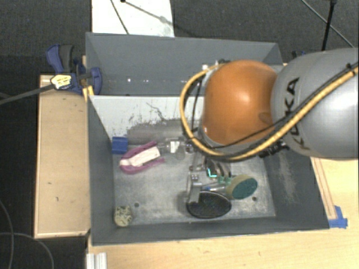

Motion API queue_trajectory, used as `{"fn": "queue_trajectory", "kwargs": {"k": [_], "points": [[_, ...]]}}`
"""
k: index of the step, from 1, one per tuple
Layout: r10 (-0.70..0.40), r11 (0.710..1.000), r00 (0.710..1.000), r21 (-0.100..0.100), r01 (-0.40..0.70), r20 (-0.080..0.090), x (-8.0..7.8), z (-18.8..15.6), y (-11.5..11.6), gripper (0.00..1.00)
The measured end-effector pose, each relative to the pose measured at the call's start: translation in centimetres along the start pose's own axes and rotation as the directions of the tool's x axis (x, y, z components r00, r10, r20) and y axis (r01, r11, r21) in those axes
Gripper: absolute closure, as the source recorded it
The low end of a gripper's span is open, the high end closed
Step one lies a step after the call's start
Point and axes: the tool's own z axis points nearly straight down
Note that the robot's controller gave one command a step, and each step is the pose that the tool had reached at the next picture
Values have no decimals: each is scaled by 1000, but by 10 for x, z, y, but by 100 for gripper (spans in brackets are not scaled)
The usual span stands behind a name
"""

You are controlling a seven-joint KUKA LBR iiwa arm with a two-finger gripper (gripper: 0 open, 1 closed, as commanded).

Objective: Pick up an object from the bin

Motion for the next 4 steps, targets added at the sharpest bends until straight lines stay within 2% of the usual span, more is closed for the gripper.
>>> {"fn": "queue_trajectory", "kwargs": {"k": [1,2,3,4], "points": [[15,1000,1000,3,-15,2,6,53,-73,0],[135,991,991,0,-135,-2,-1,148,-85,0],[139,990,990,-4,-139,14,-5,143,-84,100],[143,990,990,-5,-143,16,-5,143,-84,0]]}}
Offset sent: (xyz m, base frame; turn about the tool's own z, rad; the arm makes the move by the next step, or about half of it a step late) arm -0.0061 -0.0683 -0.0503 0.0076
